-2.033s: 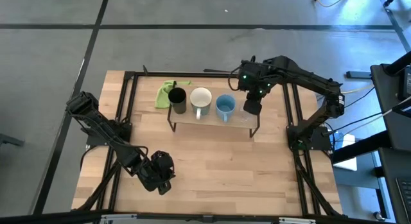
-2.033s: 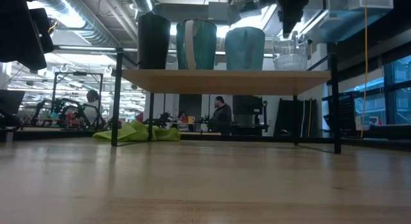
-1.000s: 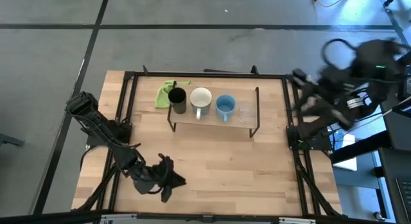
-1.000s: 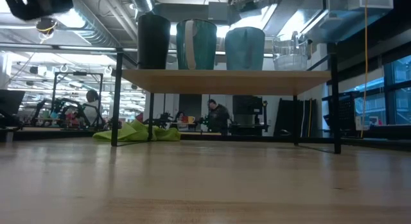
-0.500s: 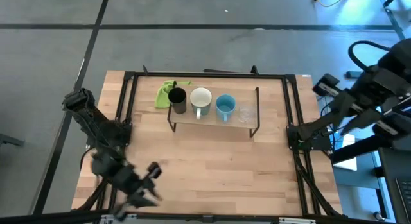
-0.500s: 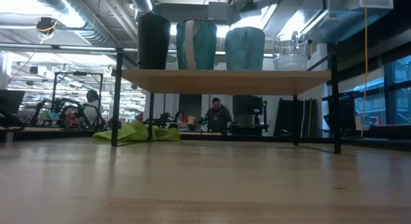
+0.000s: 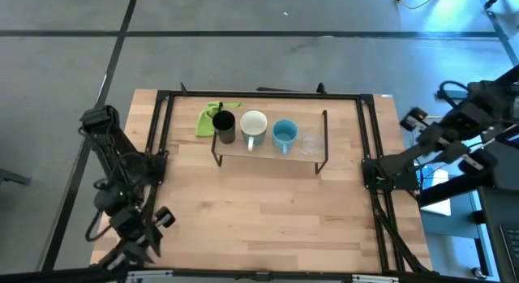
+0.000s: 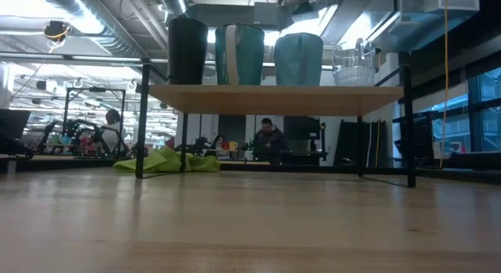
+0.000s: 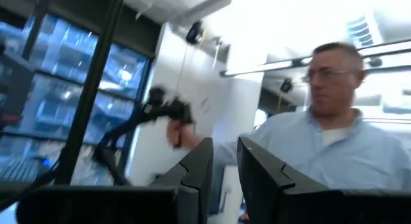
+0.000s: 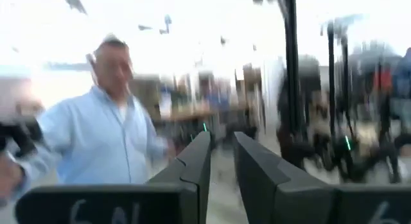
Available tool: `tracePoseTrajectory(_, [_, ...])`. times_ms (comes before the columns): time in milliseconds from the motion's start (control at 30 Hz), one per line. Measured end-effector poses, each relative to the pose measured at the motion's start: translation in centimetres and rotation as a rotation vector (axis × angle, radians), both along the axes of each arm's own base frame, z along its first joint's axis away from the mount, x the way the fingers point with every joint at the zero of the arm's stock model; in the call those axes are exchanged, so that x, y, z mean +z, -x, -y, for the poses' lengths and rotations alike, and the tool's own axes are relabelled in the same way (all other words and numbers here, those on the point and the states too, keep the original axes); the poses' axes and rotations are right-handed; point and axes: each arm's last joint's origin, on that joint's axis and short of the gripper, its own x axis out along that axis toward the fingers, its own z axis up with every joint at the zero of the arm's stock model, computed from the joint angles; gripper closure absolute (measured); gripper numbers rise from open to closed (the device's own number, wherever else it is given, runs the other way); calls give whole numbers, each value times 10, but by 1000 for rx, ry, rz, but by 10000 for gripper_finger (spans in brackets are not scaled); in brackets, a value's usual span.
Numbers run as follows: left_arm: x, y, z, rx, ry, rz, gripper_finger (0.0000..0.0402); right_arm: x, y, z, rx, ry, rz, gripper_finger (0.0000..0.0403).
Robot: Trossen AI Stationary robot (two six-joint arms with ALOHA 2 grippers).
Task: Stack small to large cups/mugs on shelf
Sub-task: Return to Home Position
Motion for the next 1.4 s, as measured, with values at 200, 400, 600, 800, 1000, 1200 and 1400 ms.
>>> tracePoseTrajectory(200, [-25,22,-14,-30,32,59,335,-89,24,14,-22,-144,109,331])
tracePoseTrajectory(400, [-37,24,-23,-38,38,38,335,-142,28,16,-13,-218,210,331])
tracePoseTrajectory(600, [-58,21,-33,-42,16,-19,335,-170,7,6,-60,-151,133,331])
tracePoseTrajectory(800, [-77,9,-49,10,-1,-78,335,-219,-21,-8,-56,-100,163,331])
tracePoseTrajectory(1000, [-100,4,-66,74,6,-182,335,-268,-35,-17,-46,-20,252,331])
tracePoseTrajectory(1200, [-129,6,-92,188,91,-352,335,-276,-39,-20,-56,54,197,331])
tracePoseTrajectory(1400, [-146,8,-103,222,12,-394,335,-287,-43,-21,-75,165,139,331])
